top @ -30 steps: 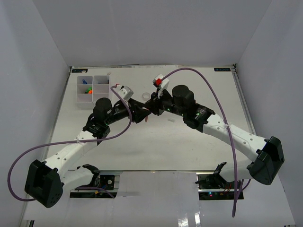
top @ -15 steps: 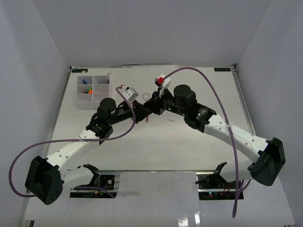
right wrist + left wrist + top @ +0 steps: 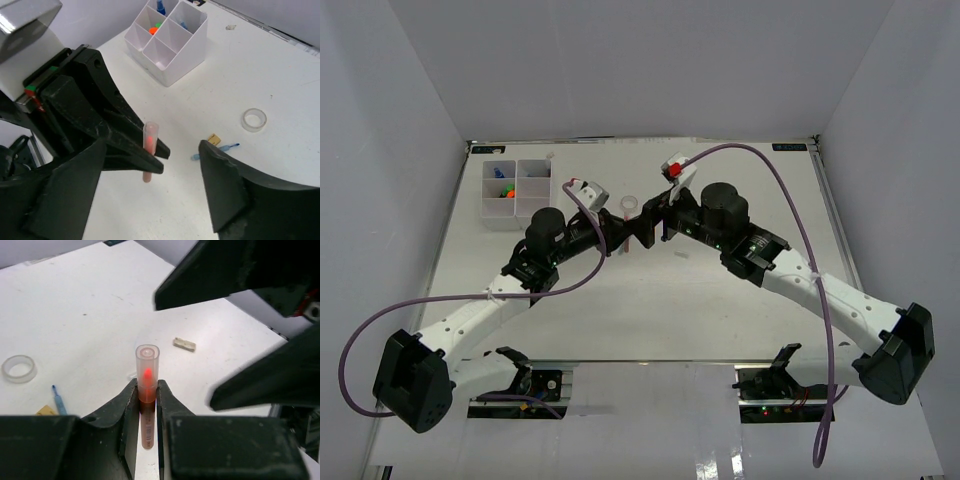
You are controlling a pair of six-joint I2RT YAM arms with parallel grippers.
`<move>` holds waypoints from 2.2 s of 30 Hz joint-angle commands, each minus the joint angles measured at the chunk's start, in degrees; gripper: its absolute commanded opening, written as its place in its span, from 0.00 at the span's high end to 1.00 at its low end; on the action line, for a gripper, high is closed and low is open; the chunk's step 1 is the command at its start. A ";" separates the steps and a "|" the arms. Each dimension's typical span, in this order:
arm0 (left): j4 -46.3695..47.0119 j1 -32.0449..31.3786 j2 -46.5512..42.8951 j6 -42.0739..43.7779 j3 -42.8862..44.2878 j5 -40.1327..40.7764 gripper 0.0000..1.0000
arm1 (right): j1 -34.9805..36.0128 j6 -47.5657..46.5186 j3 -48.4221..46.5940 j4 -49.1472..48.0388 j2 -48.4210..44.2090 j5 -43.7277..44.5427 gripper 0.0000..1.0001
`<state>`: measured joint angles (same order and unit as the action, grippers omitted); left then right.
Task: Sort the stationery into containers
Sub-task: Place the pen in the storage box.
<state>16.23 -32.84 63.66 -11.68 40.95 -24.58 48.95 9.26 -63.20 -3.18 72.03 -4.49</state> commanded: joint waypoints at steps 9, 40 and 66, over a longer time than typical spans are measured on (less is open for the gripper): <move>-1.03 7.06 -0.99 4.91 -0.52 26.93 1.00 | -1.22 -3.81 8.87 -0.51 -13.48 17.83 0.10; 38.51 31.08 34.16 10.45 6.34 29.15 0.94 | -1.31 -7.76 28.48 -8.25 -20.53 13.20 0.10; 44.50 31.08 42.07 11.15 7.48 26.07 0.88 | -1.22 -8.64 28.13 -8.42 -16.40 12.14 0.10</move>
<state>58.41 -1.72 104.81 -0.62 47.57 2.44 47.70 1.26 -34.72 -8.95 55.20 7.35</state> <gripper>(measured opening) 0.252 0.903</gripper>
